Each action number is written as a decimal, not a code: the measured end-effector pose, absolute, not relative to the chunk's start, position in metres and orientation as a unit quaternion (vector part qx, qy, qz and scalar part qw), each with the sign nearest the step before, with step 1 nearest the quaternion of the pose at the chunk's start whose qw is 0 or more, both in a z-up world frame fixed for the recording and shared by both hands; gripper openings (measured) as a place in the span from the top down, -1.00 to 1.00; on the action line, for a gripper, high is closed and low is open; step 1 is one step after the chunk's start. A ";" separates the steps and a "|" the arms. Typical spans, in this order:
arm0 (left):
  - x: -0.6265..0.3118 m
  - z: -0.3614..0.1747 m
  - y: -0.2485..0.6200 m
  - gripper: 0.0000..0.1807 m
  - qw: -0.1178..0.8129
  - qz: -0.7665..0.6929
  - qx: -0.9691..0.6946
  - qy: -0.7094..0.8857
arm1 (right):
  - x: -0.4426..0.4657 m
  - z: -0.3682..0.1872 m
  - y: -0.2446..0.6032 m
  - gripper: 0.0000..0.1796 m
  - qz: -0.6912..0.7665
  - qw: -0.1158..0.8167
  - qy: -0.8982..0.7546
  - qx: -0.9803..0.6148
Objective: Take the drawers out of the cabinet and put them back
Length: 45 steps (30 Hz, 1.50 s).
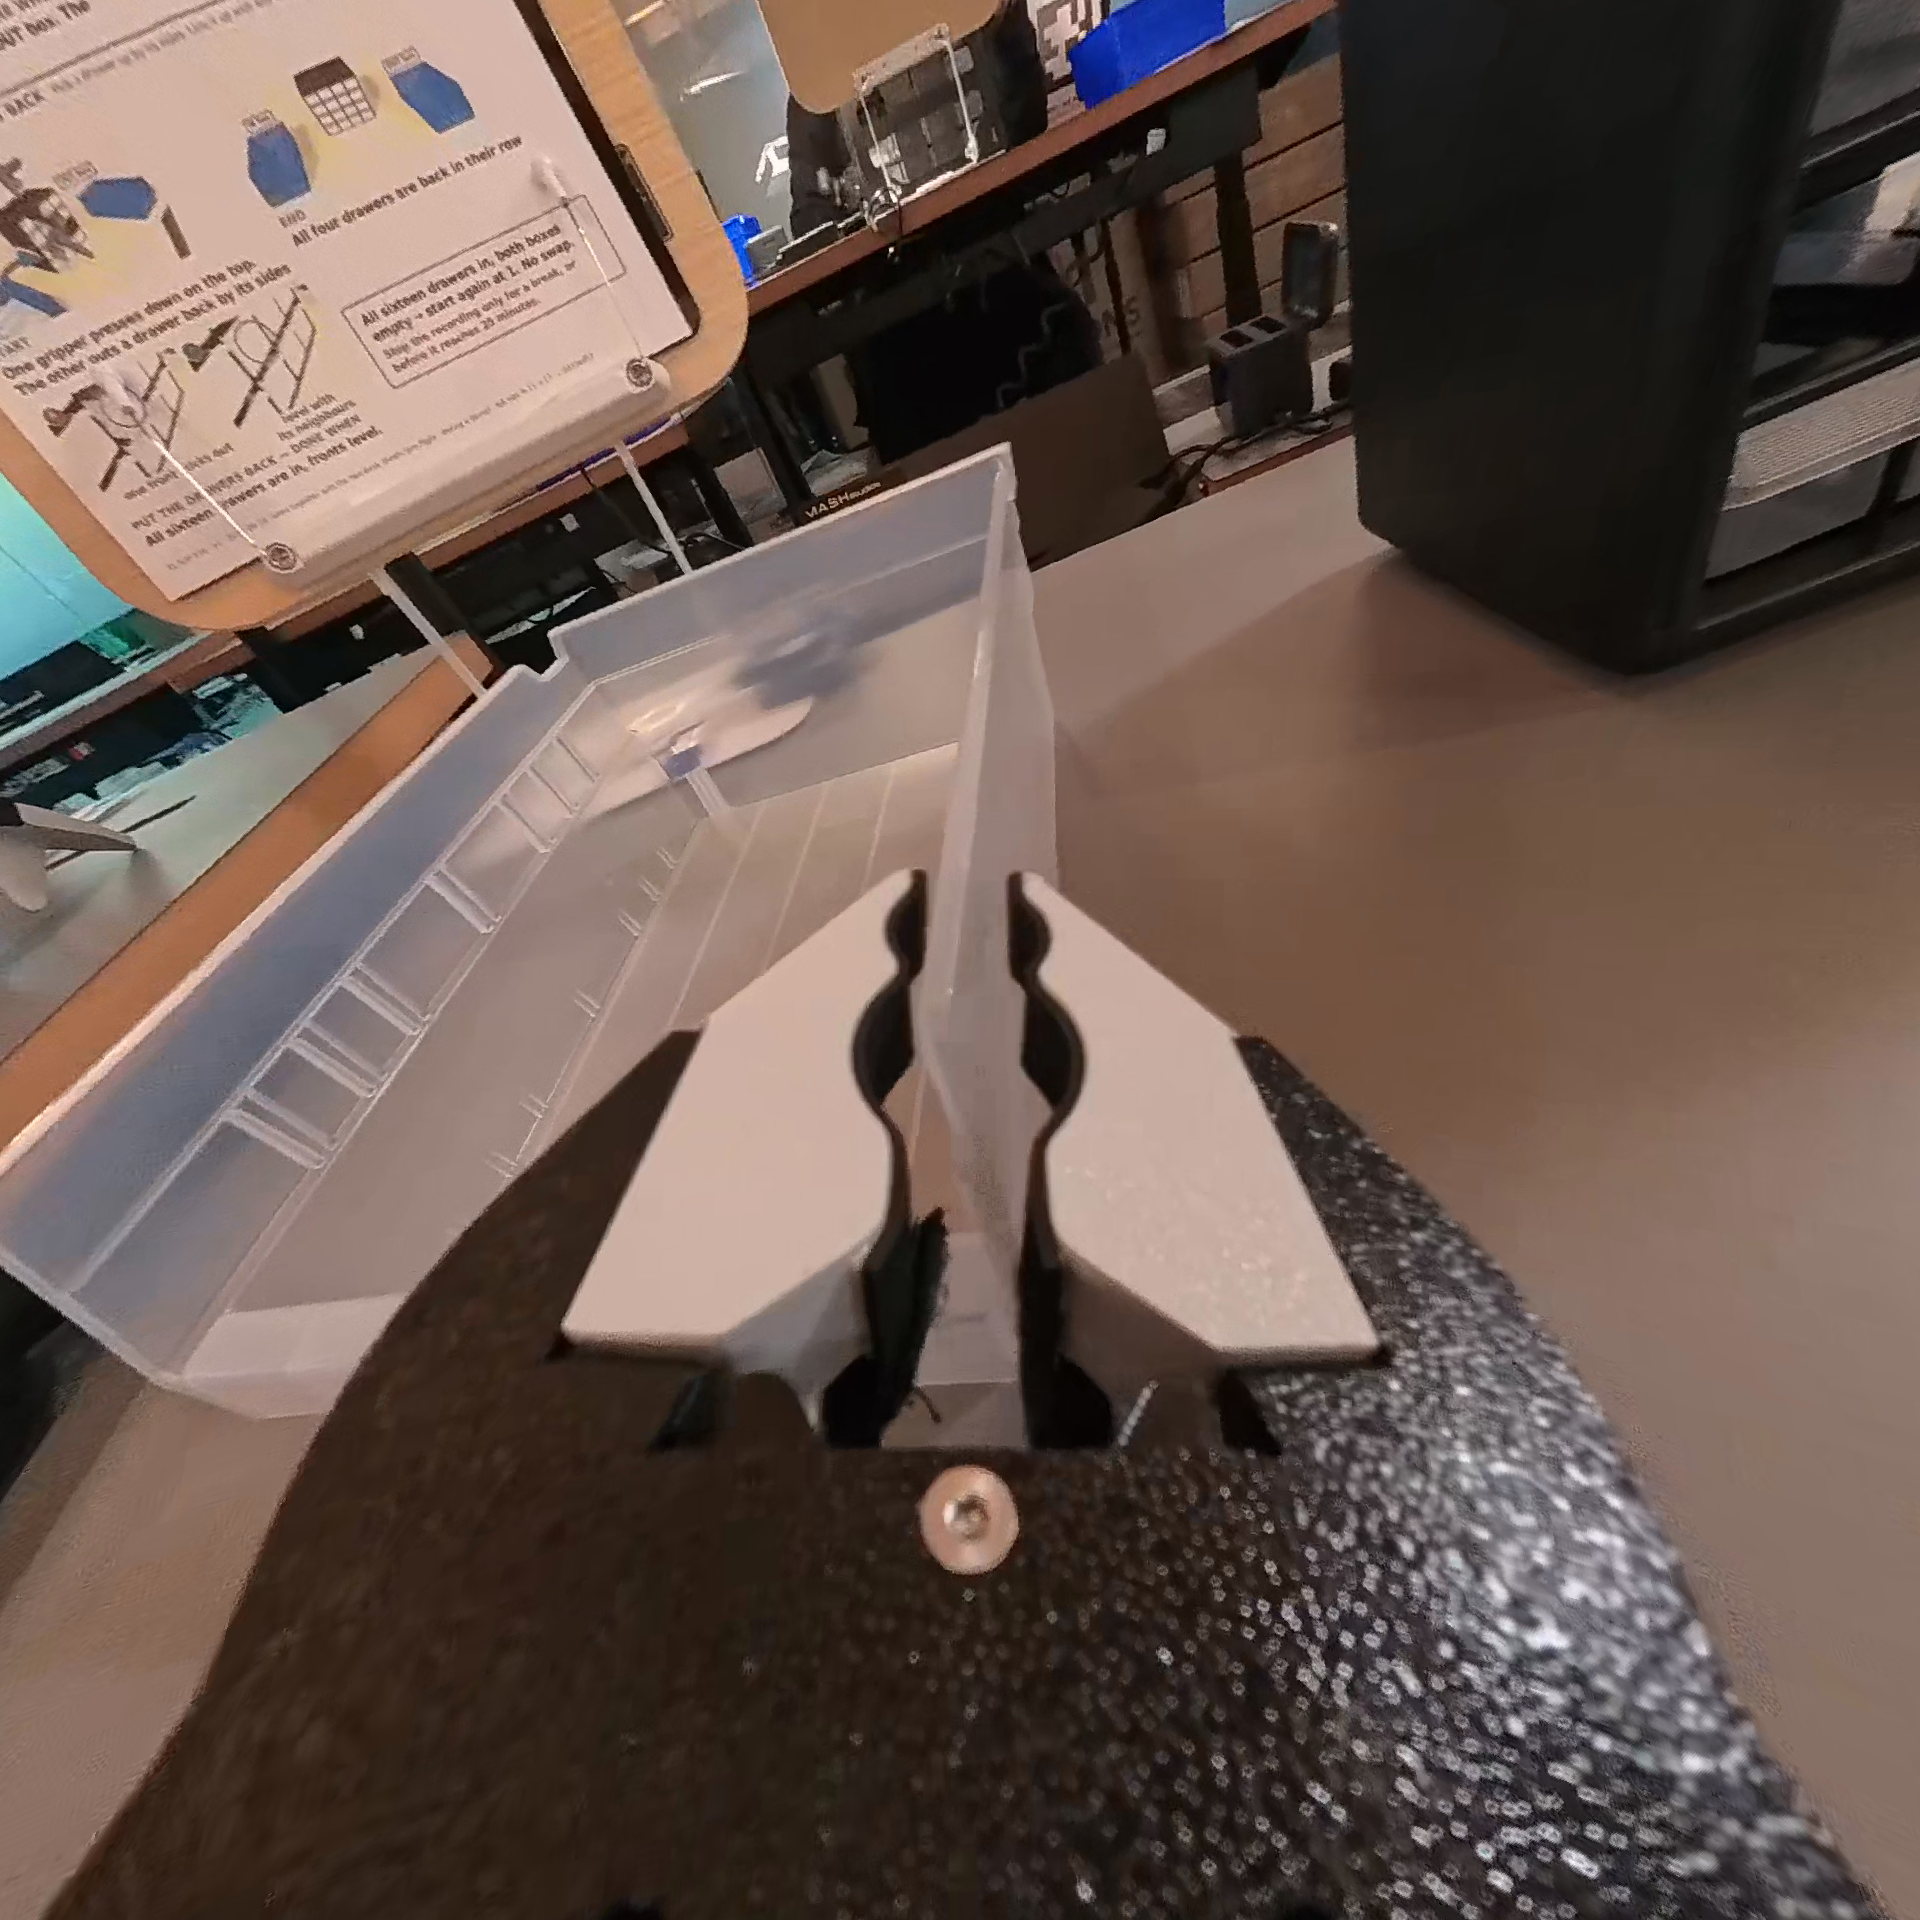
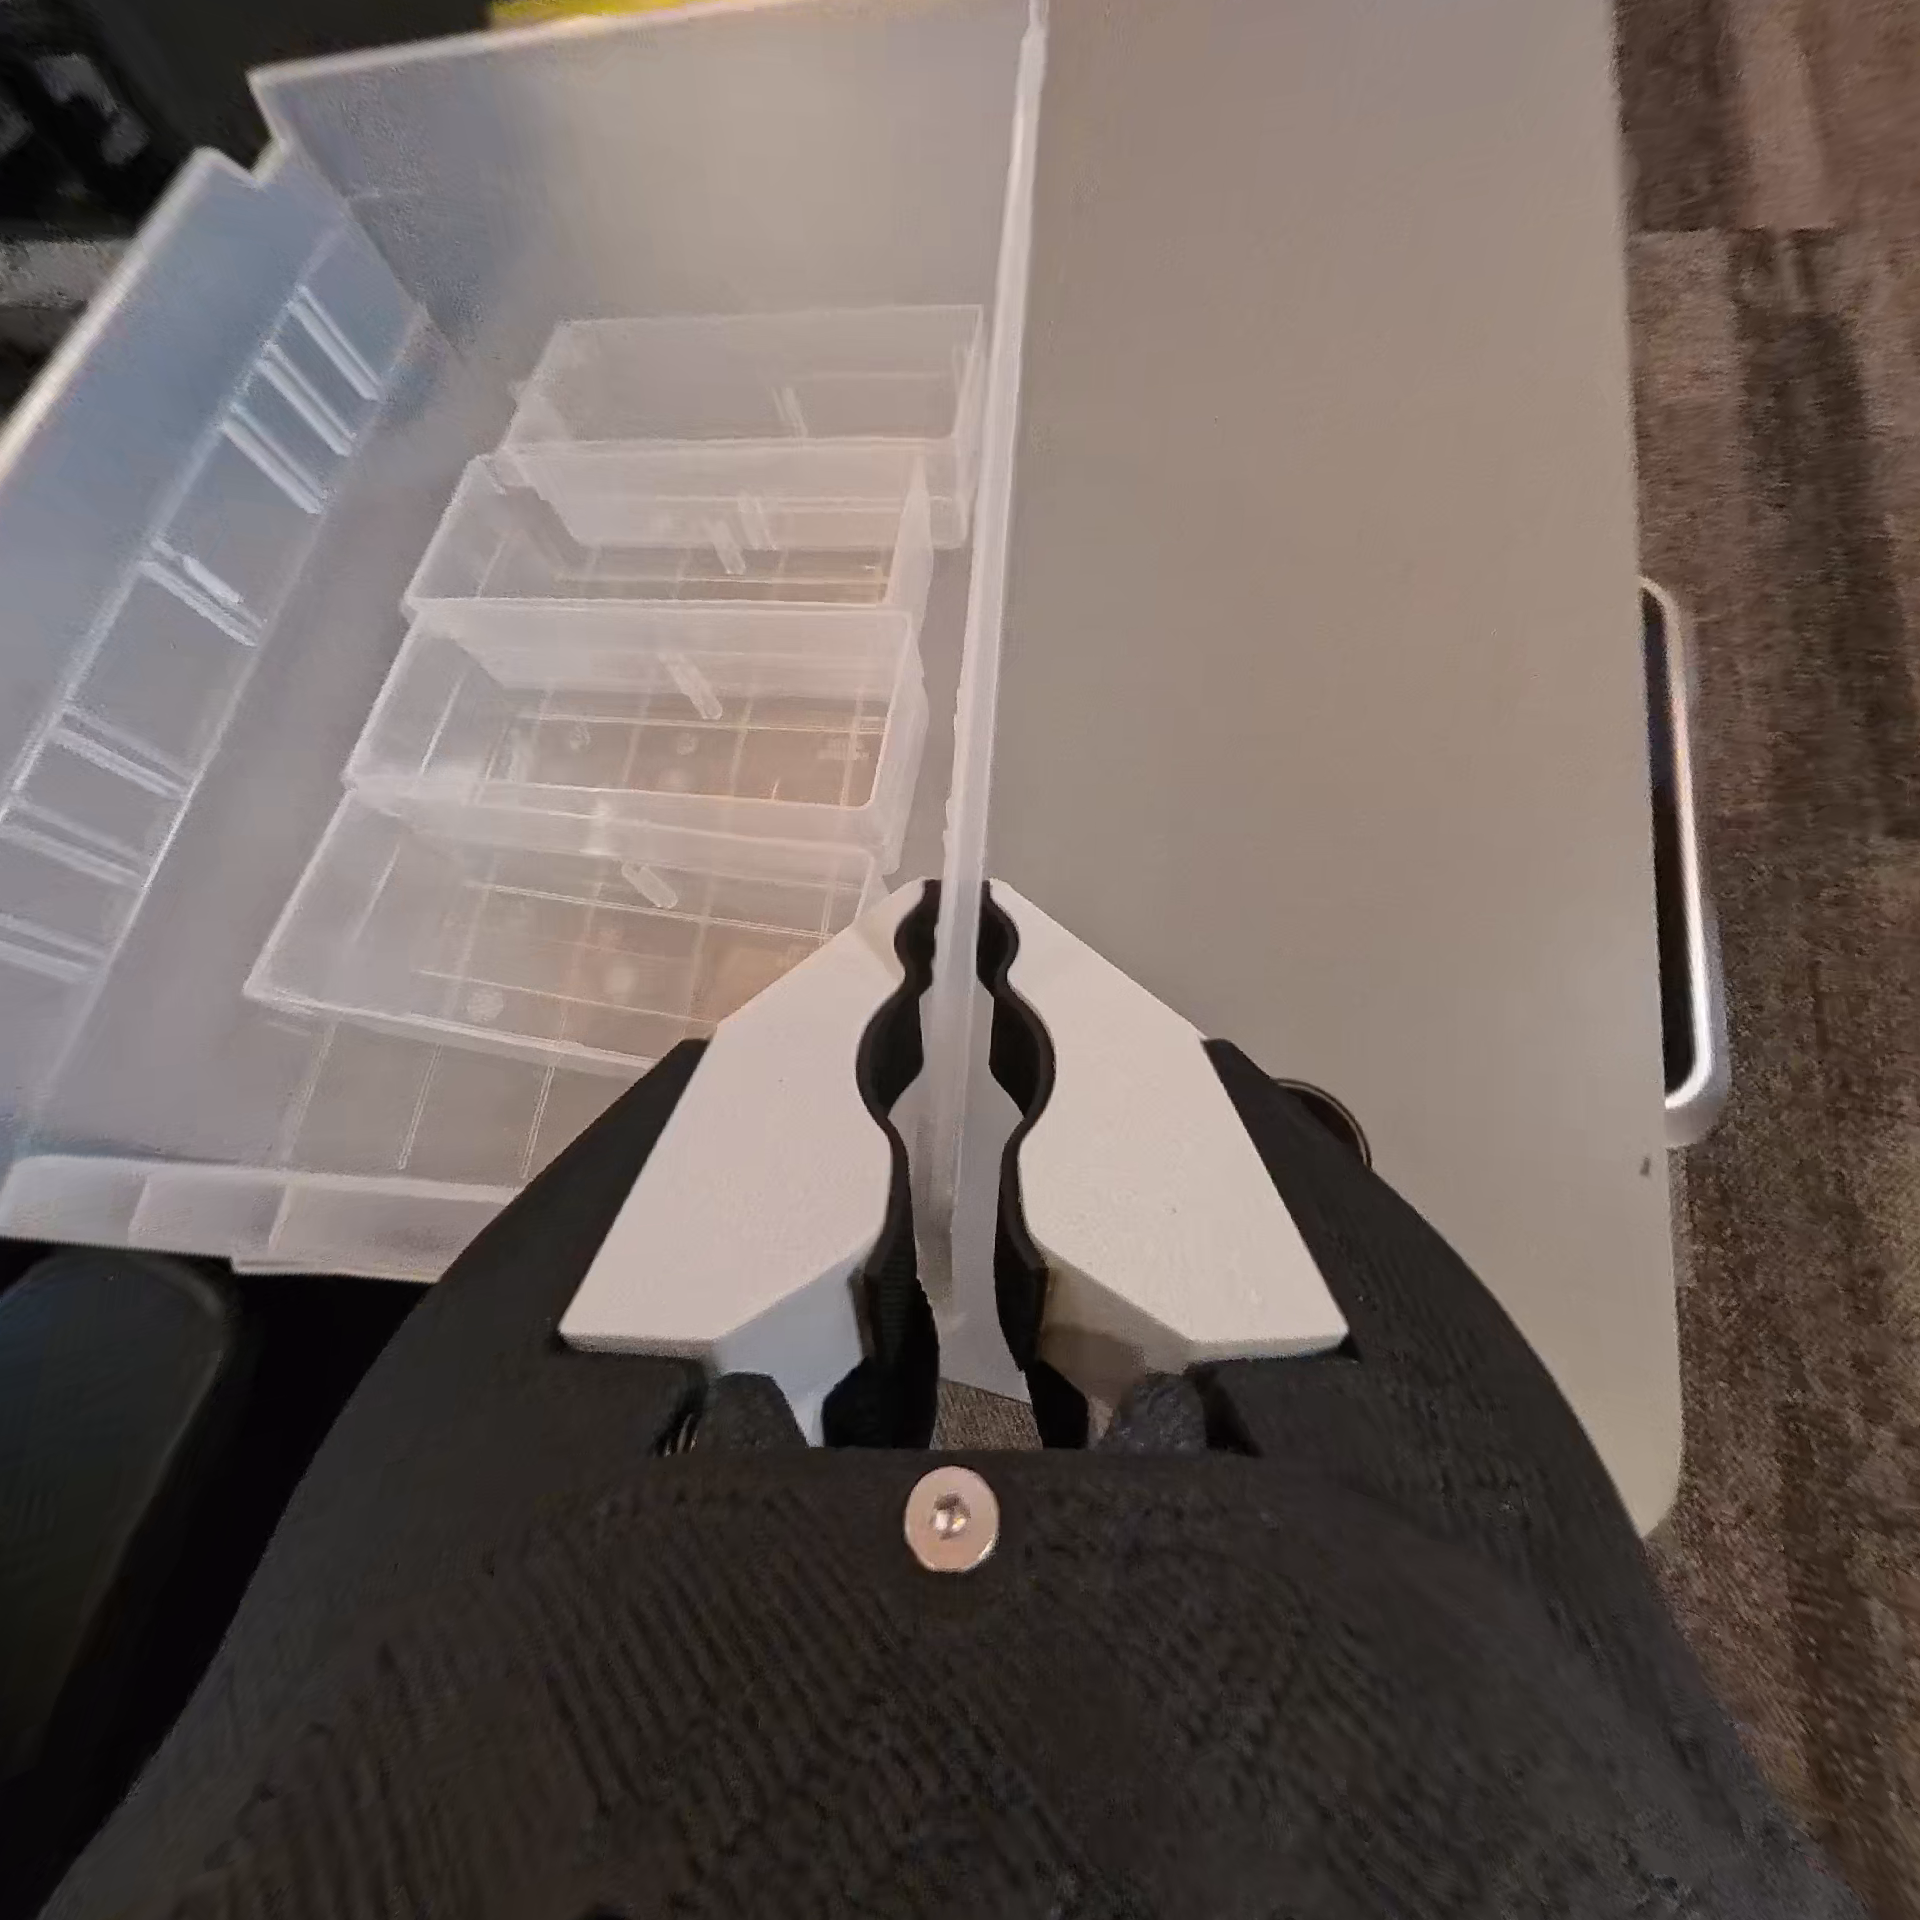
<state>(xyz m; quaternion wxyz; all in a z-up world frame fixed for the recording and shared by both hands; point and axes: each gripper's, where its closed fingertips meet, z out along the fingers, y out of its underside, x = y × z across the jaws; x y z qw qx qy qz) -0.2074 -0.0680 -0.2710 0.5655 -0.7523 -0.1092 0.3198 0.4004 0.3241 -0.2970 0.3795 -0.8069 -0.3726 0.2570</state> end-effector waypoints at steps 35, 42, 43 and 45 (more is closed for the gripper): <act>-0.177 -0.182 -0.115 0.97 0.625 0.362 -0.689 -0.063 | 0.141 -0.296 0.214 0.96 0.406 0.148 -0.698 -0.571; -0.171 -0.156 -0.166 0.97 0.617 0.392 -0.680 -0.053 | 0.066 -0.296 0.143 0.95 0.407 0.131 -0.683 -0.592; -0.170 -0.153 -0.171 0.97 0.615 0.397 -0.680 -0.051 | 0.055 -0.297 0.134 0.96 0.406 0.136 -0.681 -0.595; -0.169 -0.148 -0.182 0.97 0.613 0.404 -0.677 -0.047 | 0.031 -0.297 0.116 0.96 0.402 0.150 -0.675 -0.600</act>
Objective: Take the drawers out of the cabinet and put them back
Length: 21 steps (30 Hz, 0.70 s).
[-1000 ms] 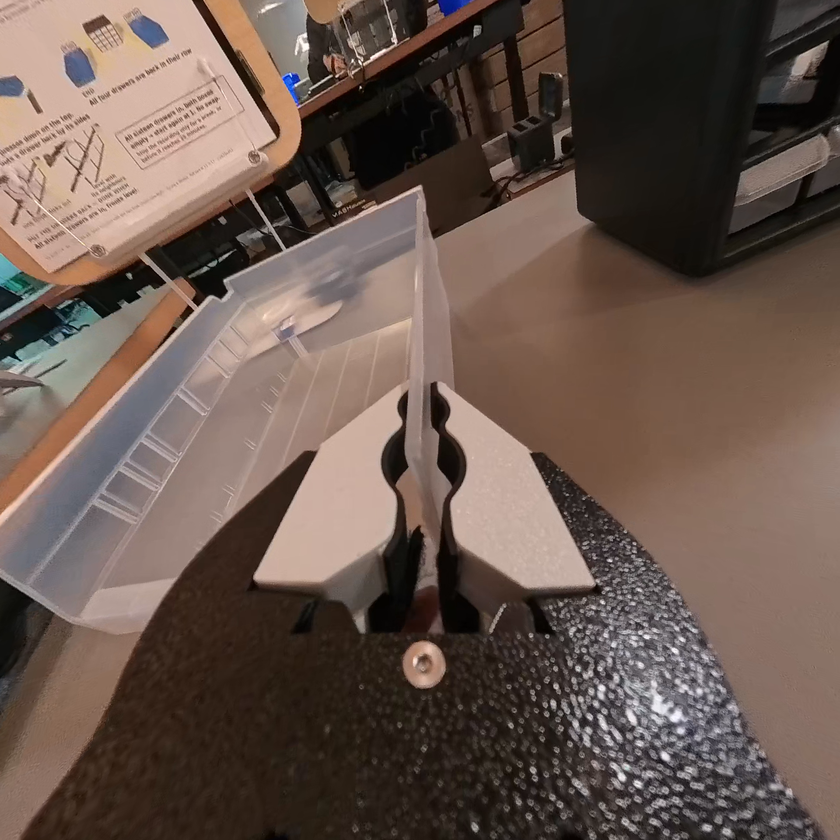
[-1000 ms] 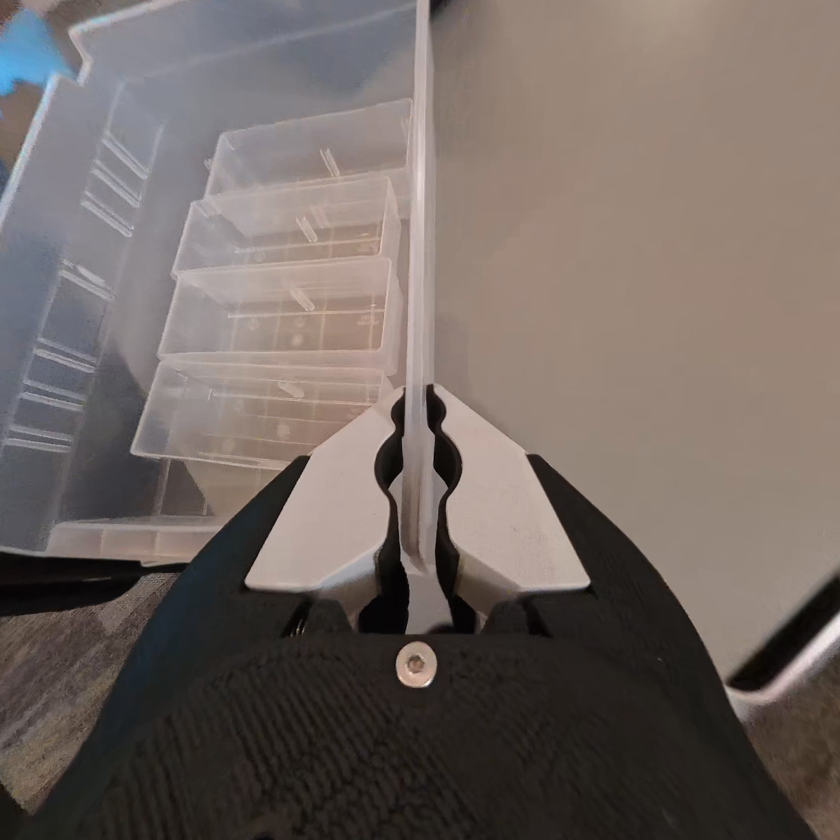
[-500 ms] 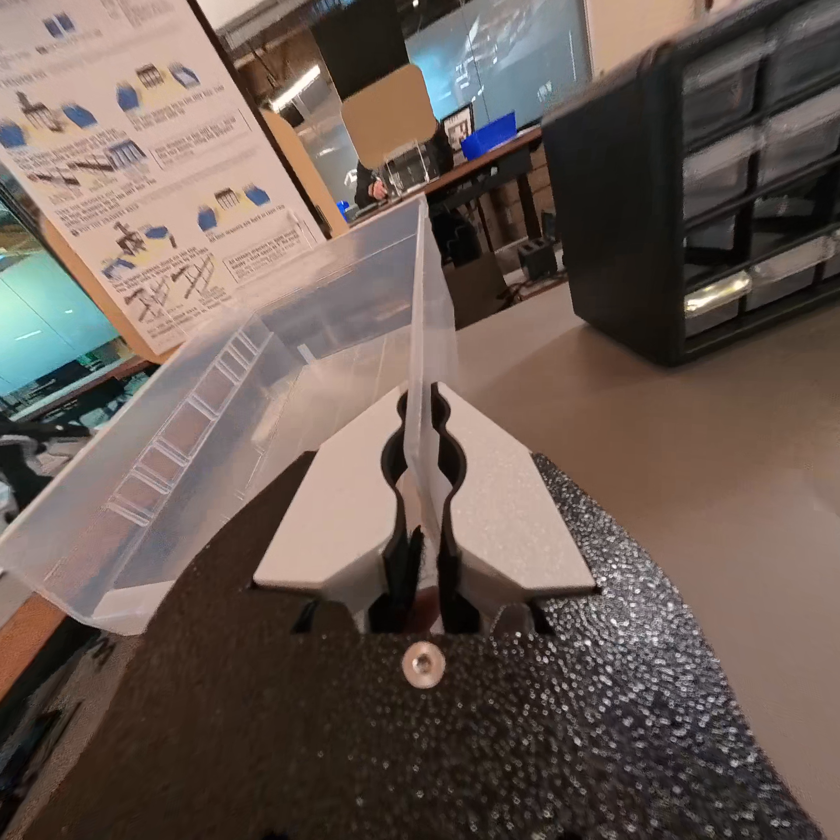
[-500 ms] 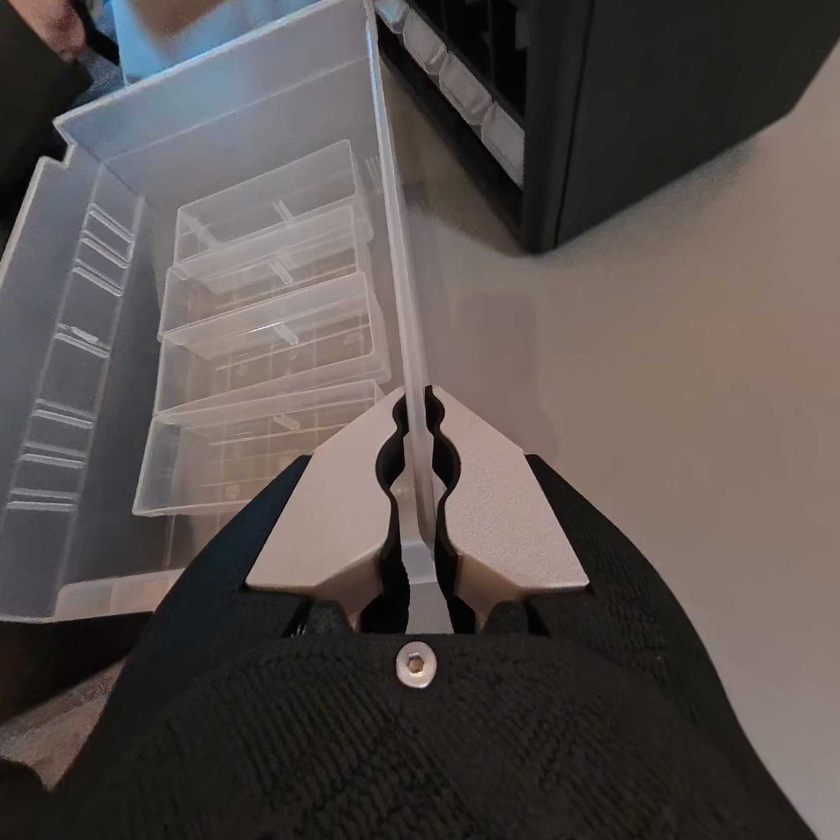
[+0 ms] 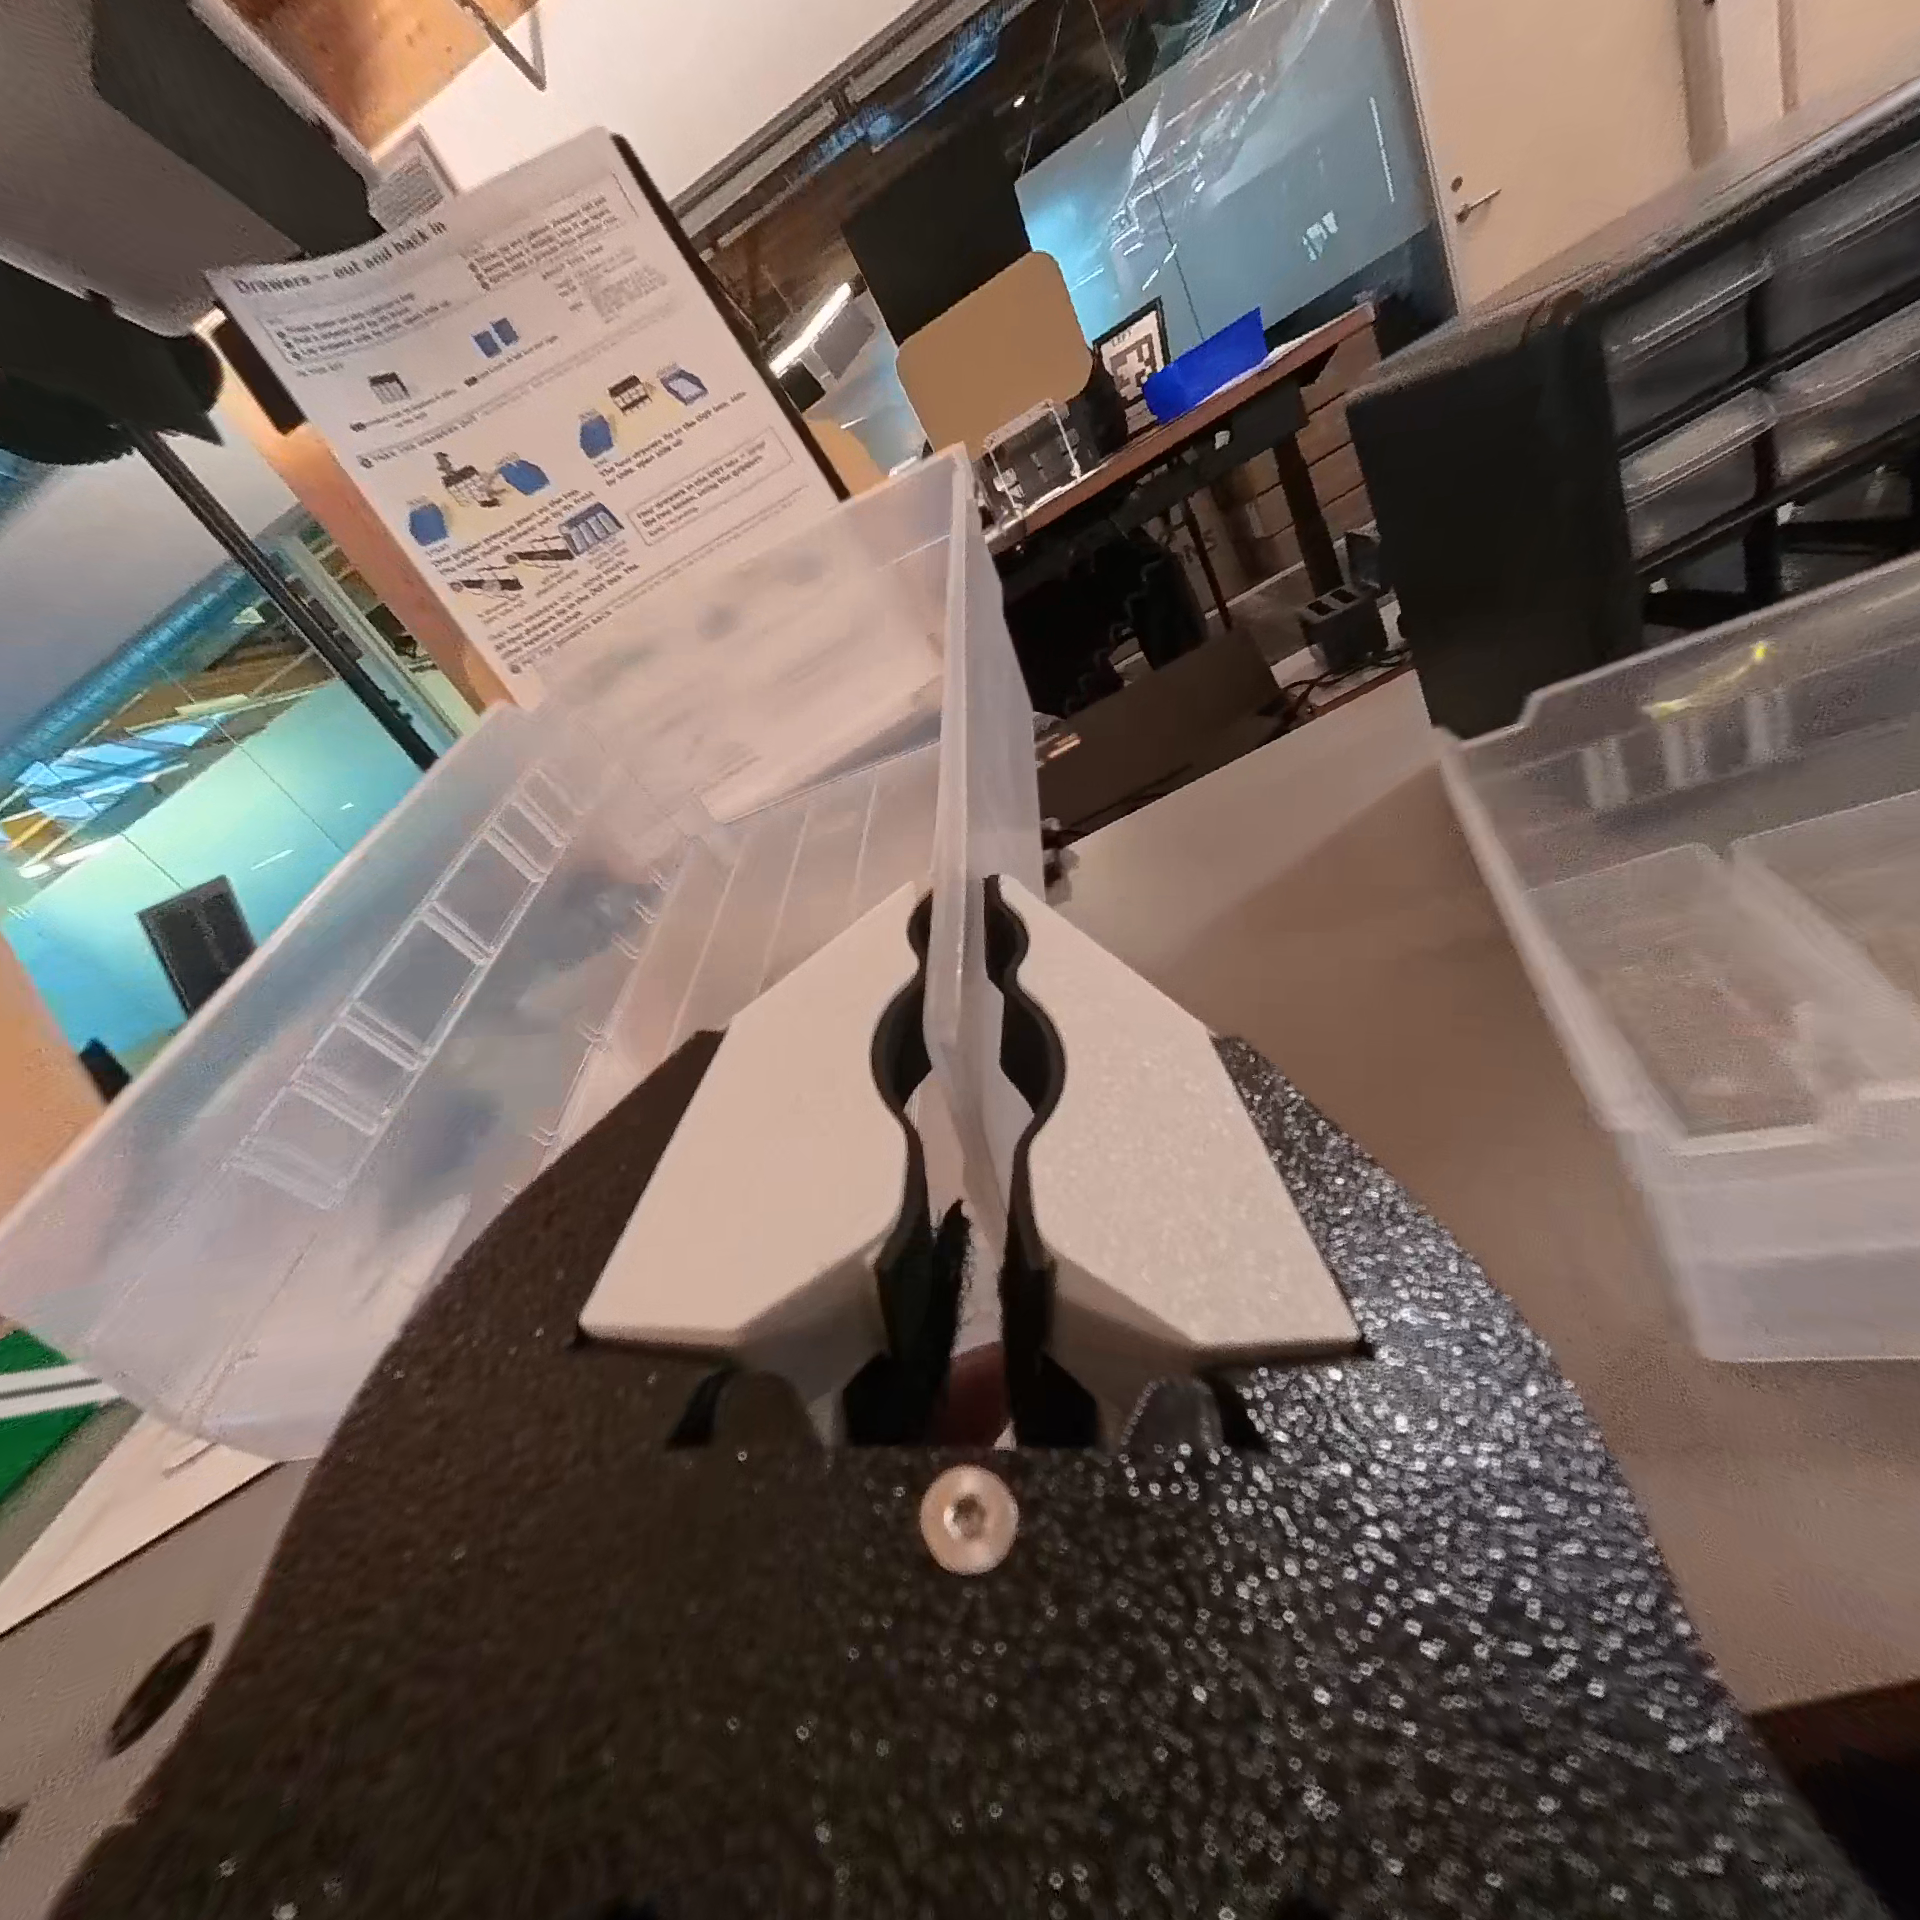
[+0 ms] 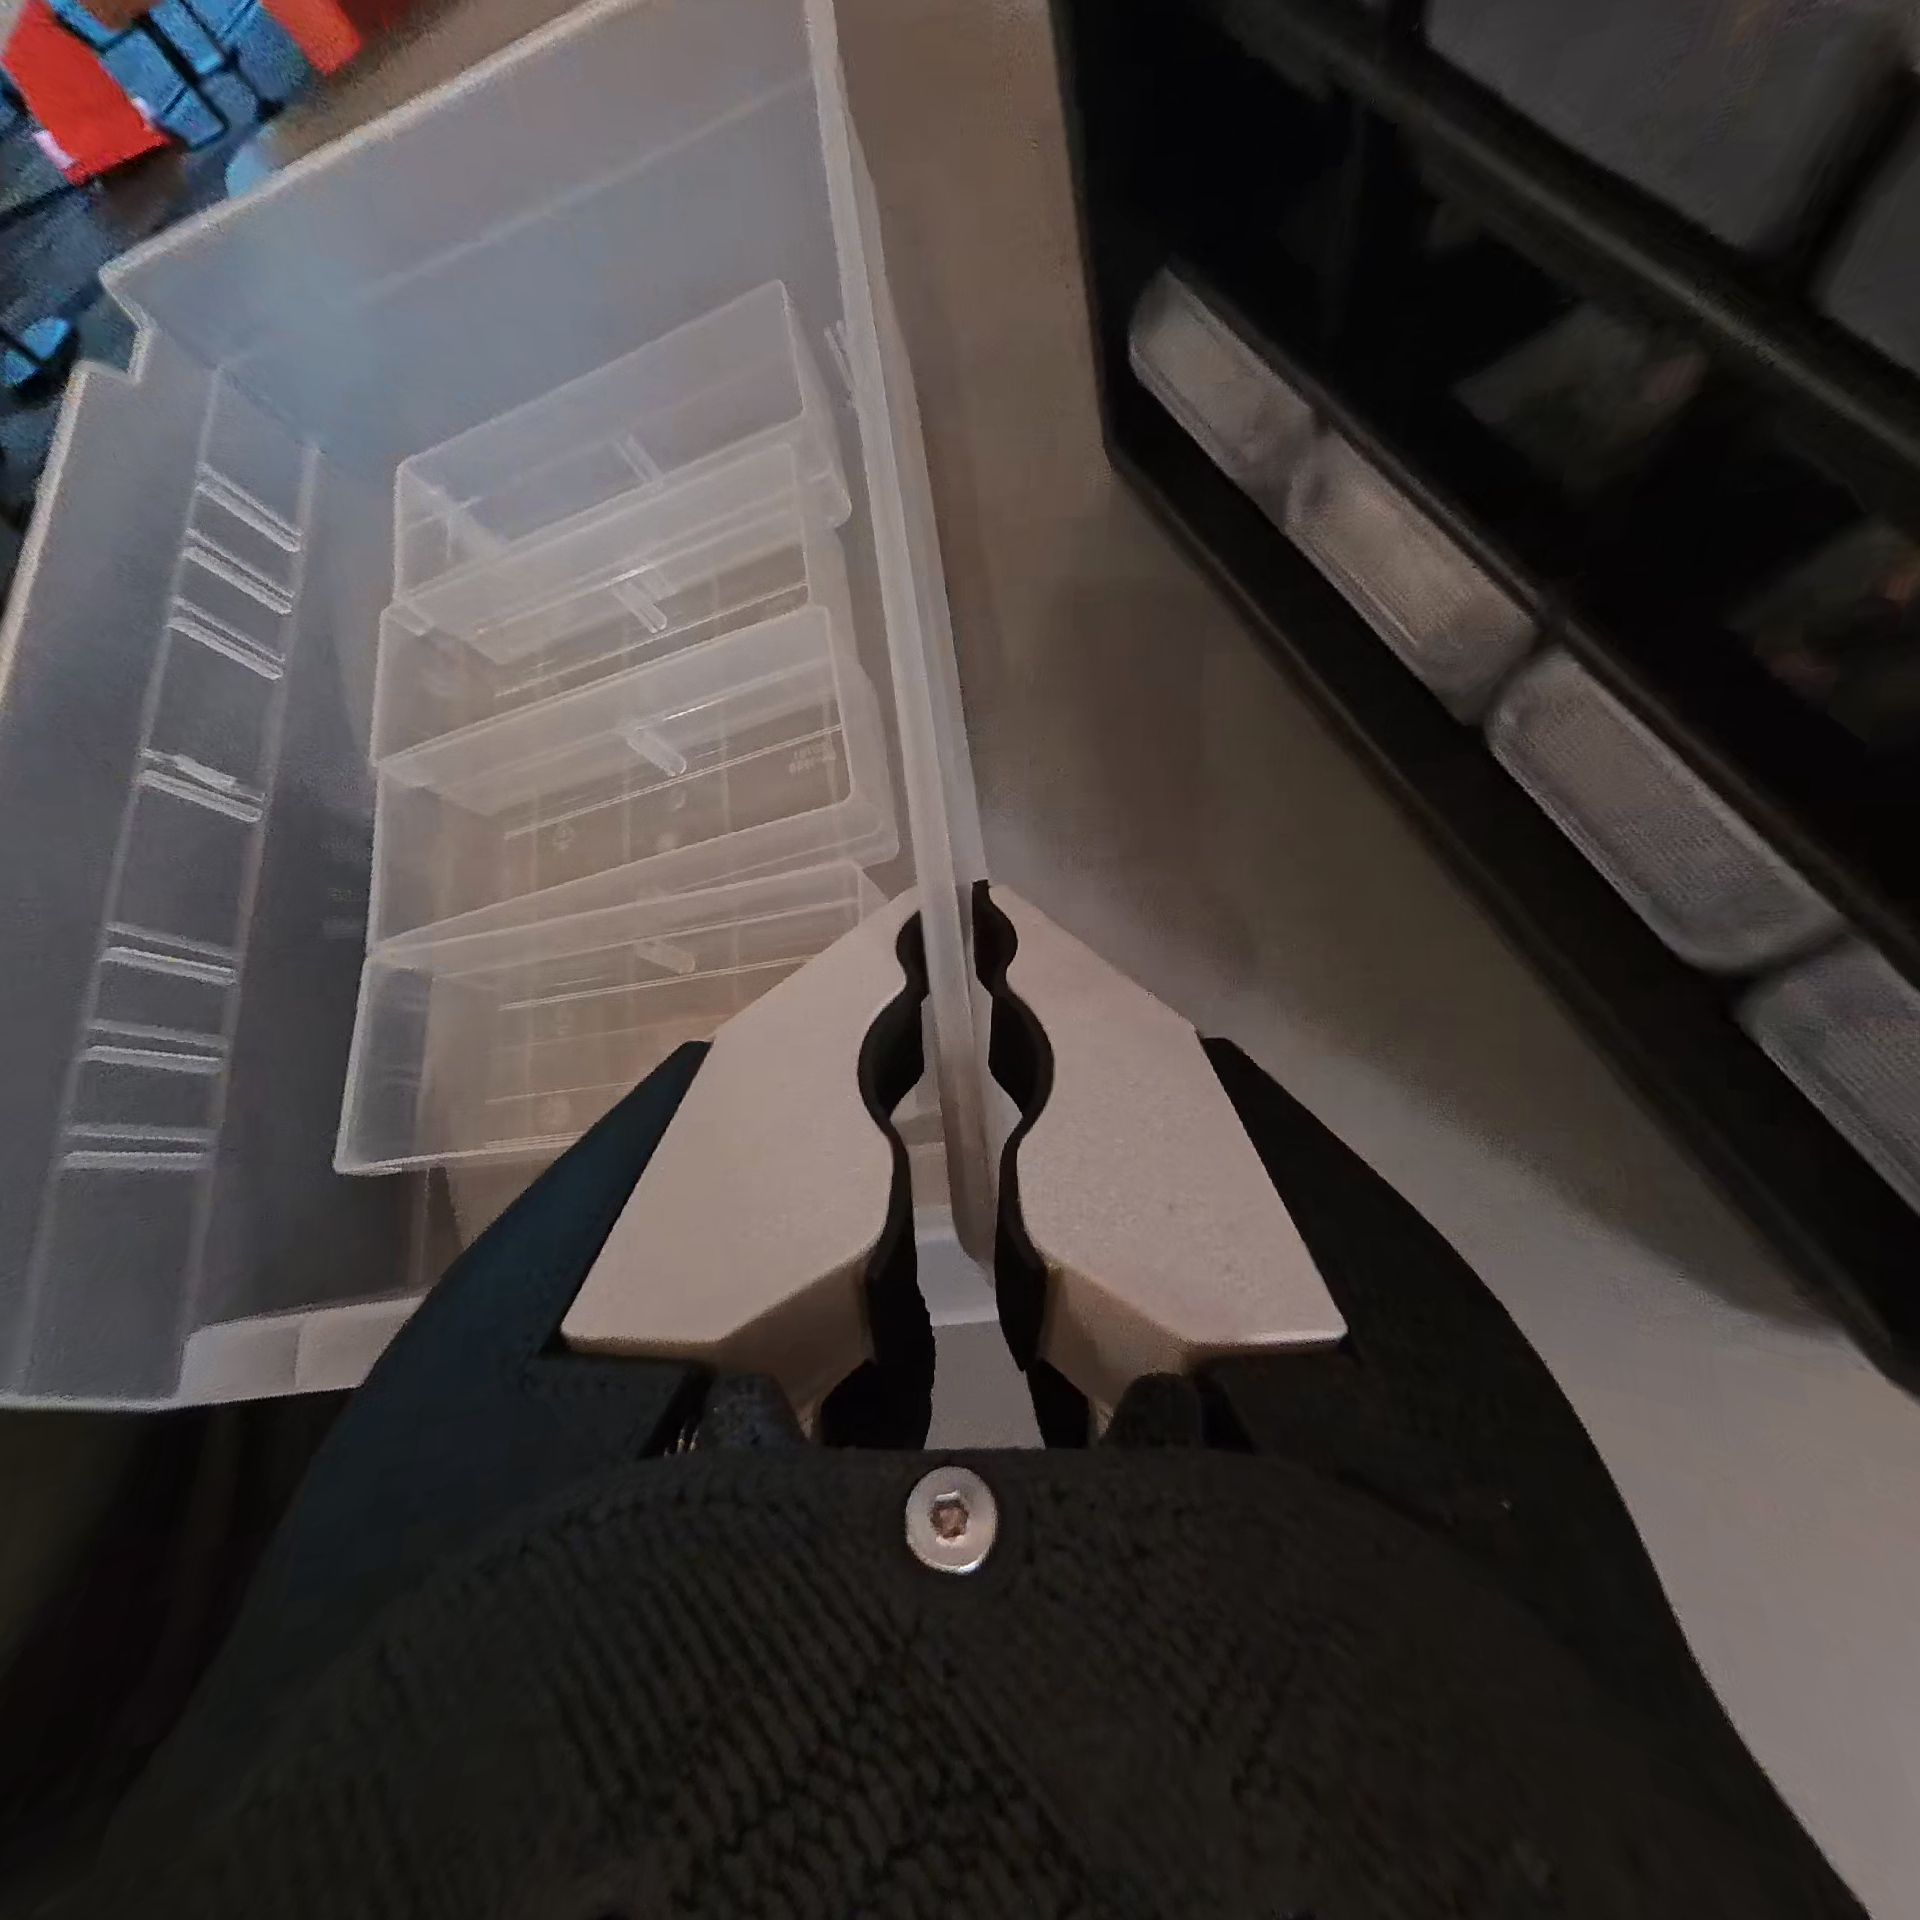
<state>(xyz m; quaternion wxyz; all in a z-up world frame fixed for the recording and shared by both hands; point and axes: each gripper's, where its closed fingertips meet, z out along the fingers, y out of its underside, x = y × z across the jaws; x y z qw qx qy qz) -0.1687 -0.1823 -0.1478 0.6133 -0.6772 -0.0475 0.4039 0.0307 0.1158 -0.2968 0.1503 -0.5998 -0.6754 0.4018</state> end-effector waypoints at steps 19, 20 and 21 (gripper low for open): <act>-0.162 -0.097 -0.218 0.97 0.633 0.440 -0.636 -0.030 | -0.159 -0.276 -0.027 0.26 0.563 0.248 -0.541 -0.574; -0.160 -0.096 -0.215 0.97 0.636 0.438 -0.634 -0.028 | -0.157 -0.271 -0.036 0.26 0.582 0.241 -0.549 -0.550; -0.157 -0.094 -0.212 0.97 0.639 0.436 -0.633 -0.025 | -0.152 -0.262 -0.039 0.26 0.604 0.244 -0.543 -0.530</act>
